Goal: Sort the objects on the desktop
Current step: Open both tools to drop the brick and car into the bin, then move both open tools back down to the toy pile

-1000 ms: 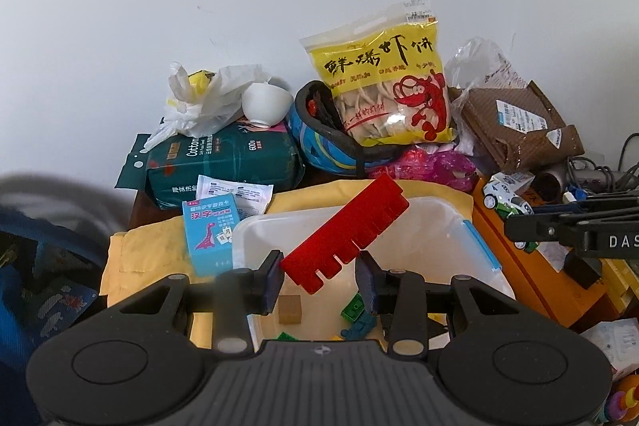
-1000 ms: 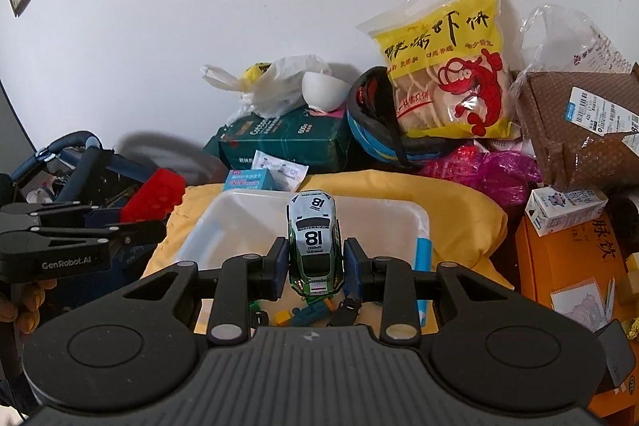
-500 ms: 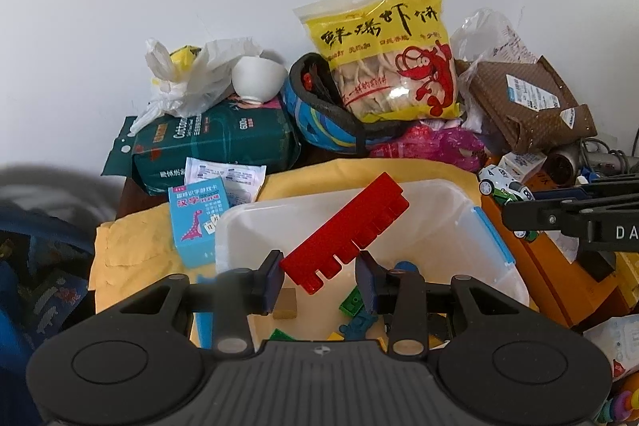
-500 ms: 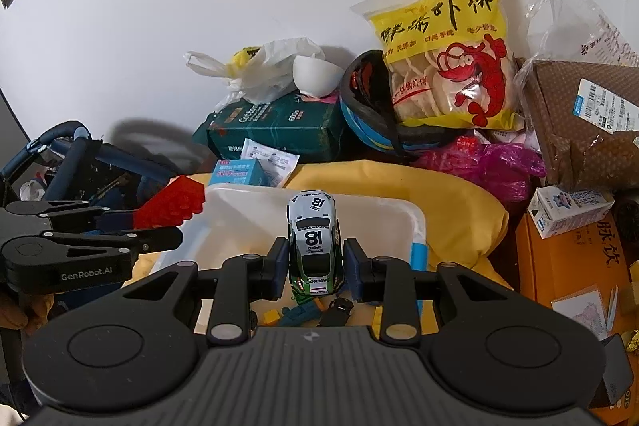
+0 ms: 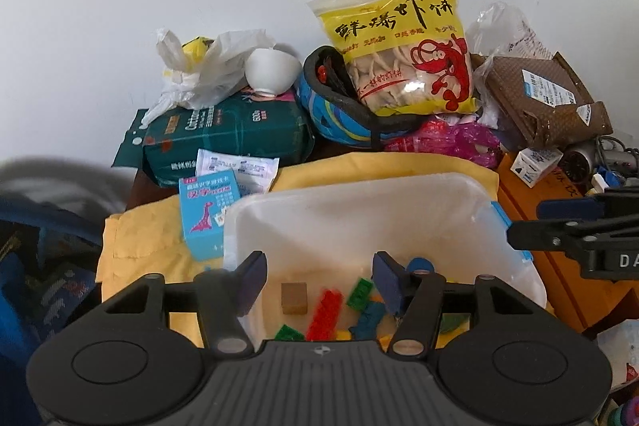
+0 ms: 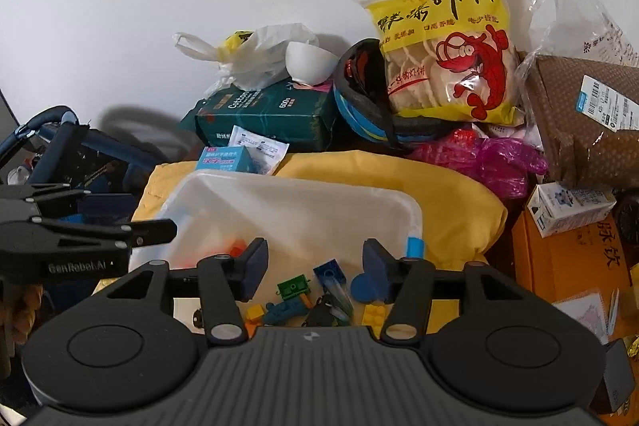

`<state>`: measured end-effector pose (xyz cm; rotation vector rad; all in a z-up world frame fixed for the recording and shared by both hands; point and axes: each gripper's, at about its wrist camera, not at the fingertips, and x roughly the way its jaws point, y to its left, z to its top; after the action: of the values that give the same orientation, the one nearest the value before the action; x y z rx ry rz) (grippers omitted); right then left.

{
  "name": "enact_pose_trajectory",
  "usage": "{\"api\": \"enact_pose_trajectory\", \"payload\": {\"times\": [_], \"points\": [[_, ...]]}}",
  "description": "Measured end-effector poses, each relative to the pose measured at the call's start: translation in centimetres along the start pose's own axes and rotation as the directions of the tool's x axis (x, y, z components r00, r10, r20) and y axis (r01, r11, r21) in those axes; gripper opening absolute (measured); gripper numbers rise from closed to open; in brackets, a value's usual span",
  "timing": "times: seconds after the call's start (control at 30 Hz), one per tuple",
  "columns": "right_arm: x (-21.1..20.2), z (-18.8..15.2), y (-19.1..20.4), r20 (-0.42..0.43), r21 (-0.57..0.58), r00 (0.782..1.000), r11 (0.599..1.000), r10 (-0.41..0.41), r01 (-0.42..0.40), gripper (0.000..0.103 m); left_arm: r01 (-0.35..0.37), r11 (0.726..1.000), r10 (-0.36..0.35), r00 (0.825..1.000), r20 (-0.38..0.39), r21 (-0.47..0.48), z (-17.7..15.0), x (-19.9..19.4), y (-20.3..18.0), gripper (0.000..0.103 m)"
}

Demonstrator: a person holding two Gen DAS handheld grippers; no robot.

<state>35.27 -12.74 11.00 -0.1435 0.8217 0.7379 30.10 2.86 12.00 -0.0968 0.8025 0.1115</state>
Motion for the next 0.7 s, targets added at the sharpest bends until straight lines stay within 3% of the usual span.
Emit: {"api": "enact_pose_trajectory", "payload": {"times": [0.1,0.27,0.5,0.7], "points": [[-0.6,-1.0,-0.1,0.007,0.013,1.0,1.0,0.014,-0.014,0.057,0.02,1.0,-0.02,0.999,0.035,0.012,-1.9,-1.3,0.1,0.062],[-3.3,-5.1,0.4,0.06,0.005,0.997,0.998,0.054,-0.055,0.057,0.085,0.994,-0.09,0.994,0.064,0.072,-9.1,-4.1,-1.1,0.062],[-3.7,-15.9,1.3,-0.012,-0.03,1.0,0.999,0.012,-0.012,0.057,0.195,0.974,-0.19,0.98,-0.055,0.114,-20.8,-4.4,-5.4,0.062],[-2.9,-21.6,0.8,-0.104,0.024,0.994,0.999,-0.025,0.028,0.057,0.253,0.953,-0.23,0.962,-0.148,0.167,-25.2,-1.8,-8.6,0.062]]}}
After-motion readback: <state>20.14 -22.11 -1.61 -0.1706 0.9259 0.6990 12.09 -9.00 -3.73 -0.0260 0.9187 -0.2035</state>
